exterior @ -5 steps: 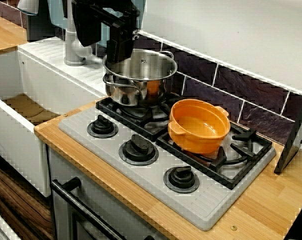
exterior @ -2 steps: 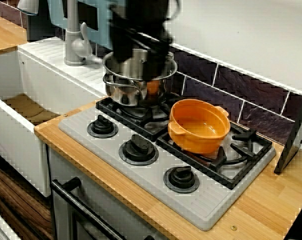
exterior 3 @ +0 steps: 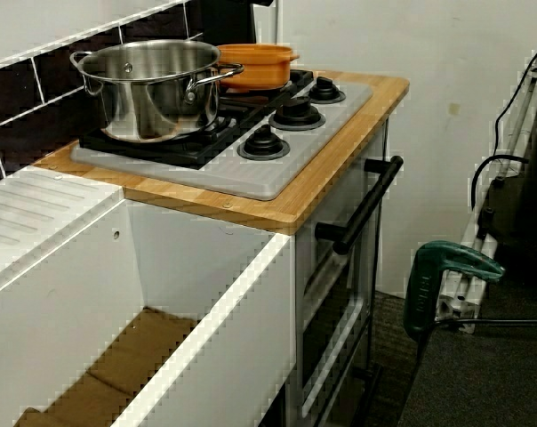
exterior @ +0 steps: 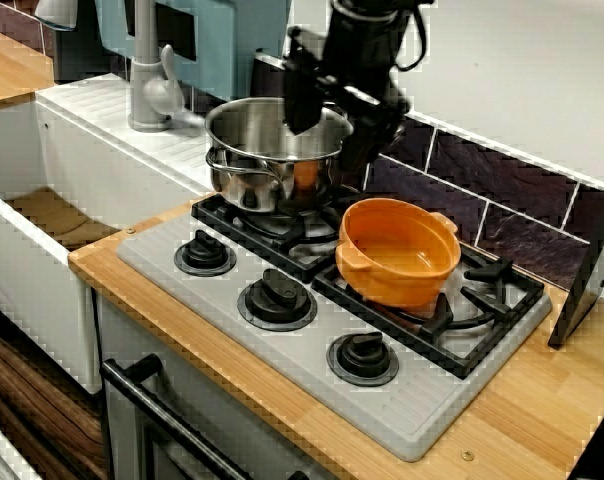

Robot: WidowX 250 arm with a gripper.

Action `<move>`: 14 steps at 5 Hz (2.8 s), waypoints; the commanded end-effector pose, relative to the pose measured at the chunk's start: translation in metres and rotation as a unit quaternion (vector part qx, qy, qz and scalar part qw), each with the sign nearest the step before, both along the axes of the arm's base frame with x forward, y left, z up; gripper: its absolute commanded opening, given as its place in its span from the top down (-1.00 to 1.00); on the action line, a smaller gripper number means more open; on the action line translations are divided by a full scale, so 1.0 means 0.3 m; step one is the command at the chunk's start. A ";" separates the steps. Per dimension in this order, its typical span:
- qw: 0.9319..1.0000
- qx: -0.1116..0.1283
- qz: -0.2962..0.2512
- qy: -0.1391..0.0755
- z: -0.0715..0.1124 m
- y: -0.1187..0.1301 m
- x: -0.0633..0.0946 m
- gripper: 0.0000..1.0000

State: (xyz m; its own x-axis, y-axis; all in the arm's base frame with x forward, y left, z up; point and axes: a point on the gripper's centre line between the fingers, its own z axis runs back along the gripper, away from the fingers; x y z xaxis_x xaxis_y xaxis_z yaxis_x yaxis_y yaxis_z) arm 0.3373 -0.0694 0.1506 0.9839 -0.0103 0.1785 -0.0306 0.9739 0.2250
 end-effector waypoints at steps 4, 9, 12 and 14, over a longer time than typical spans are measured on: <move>0.997 -0.026 0.071 0.018 -0.059 -0.078 0.060 -1.00; 0.996 -0.014 0.082 0.034 -0.168 -0.093 0.118 -1.00; 0.996 -0.023 0.074 0.046 -0.188 -0.083 0.123 1.00; 0.997 -0.019 0.059 0.051 -0.188 -0.078 0.118 1.00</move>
